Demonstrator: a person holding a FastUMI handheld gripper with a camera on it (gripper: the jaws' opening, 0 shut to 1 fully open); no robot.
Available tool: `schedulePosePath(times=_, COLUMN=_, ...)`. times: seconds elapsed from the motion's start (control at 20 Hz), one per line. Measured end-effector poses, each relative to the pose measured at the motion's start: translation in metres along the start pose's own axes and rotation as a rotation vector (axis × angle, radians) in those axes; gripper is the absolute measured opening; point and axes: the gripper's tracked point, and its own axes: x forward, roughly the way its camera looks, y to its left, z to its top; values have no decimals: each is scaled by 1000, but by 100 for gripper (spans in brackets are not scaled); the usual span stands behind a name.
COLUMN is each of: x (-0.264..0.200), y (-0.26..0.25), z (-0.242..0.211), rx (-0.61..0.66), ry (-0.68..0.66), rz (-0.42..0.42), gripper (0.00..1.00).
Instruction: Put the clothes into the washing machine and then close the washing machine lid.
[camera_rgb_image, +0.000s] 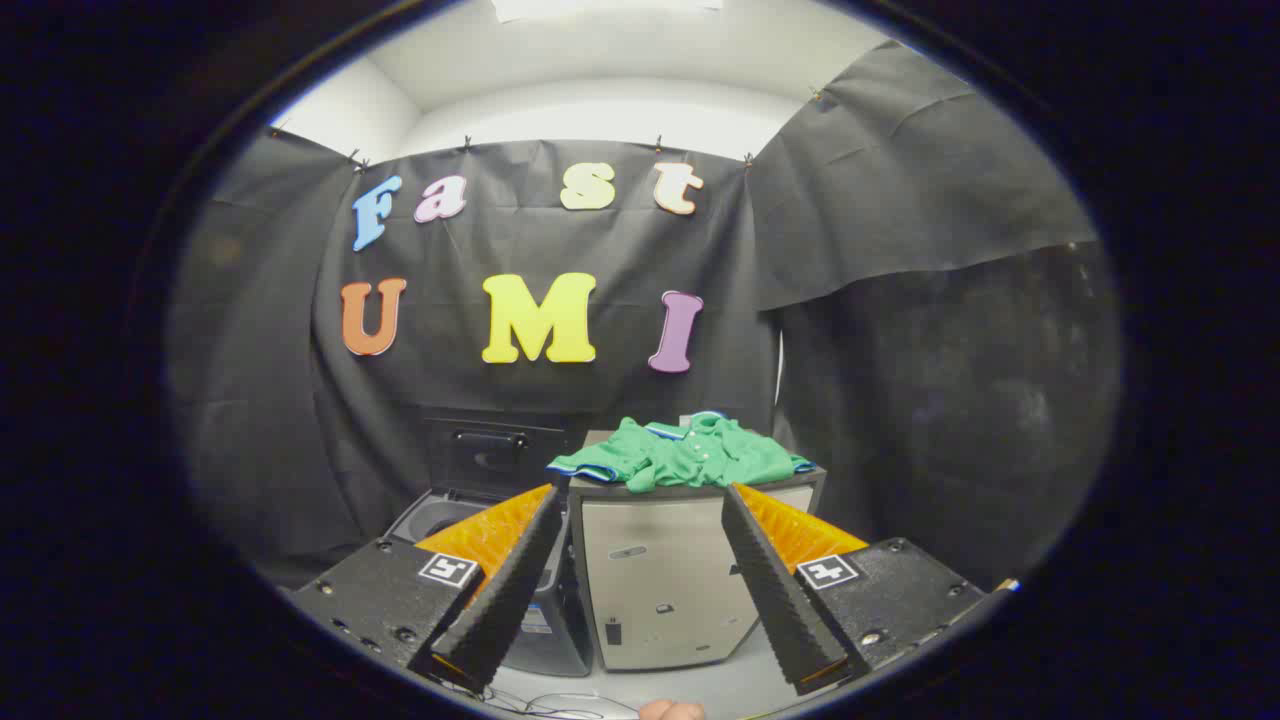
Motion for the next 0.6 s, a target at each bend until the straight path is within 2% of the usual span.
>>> schedulePosePath(times=0.6, x=-1, y=-8, z=0, rx=3, ry=4, rz=-4, gripper=100)
